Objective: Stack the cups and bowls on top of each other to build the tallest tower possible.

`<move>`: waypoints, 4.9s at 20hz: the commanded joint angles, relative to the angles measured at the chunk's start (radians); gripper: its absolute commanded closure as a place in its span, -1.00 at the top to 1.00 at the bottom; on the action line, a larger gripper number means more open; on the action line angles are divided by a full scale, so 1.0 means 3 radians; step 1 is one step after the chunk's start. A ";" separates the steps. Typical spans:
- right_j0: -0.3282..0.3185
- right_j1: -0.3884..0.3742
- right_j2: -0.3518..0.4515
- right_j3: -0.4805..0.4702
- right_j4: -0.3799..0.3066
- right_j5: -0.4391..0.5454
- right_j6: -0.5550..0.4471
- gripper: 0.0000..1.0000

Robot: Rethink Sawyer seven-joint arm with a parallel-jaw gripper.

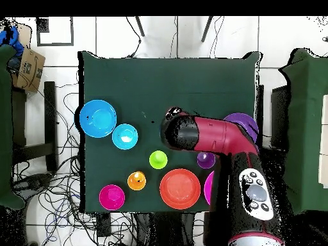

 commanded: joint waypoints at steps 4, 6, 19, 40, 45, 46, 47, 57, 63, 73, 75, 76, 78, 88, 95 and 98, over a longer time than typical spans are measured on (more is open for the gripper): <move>-0.0439 -0.0286 0.0714 0.0612 -0.0260 0.0126 -0.0818 1.00; -0.0498 -0.0413 0.0789 0.0700 -0.0241 0.0230 -0.0859 1.00; -0.0585 -0.0581 0.0893 0.0733 -0.0449 0.0456 -0.0699 1.00; -0.0541 -0.0284 0.0653 0.0560 -0.0810 0.0228 -0.0264 1.00; -0.0616 -0.0282 0.0645 0.0543 -0.0852 0.0247 -0.0299 1.00; -0.0638 -0.0261 0.0659 0.0537 -0.0848 0.0234 -0.0309 1.00; -0.0654 -0.0253 0.0667 0.0537 -0.0846 0.0229 -0.0319 1.00; -0.0801 -0.0275 0.0656 0.0554 -0.0873 0.0278 -0.0406 1.00; -0.0882 -0.0134 0.0645 0.0507 -0.0953 0.0194 -0.0422 1.00; -0.0921 0.0031 0.0593 0.0621 -0.1033 -0.0008 -0.0206 1.00; -0.0917 0.0037 0.0594 0.0640 -0.1034 -0.0016 -0.0180 1.00; -0.0906 0.0044 0.0587 0.0648 -0.1043 -0.0038 -0.0156 1.00; -0.0897 0.0073 0.0586 0.0646 -0.1053 -0.0057 -0.0134 1.00; -0.0756 0.0186 0.0498 0.0650 -0.1096 -0.0216 0.0039 1.00; -0.0700 0.0274 0.0452 0.0603 -0.1078 -0.0280 0.0044 1.00; -0.0694 0.0289 0.0434 0.0608 -0.1070 -0.0314 0.0037 1.00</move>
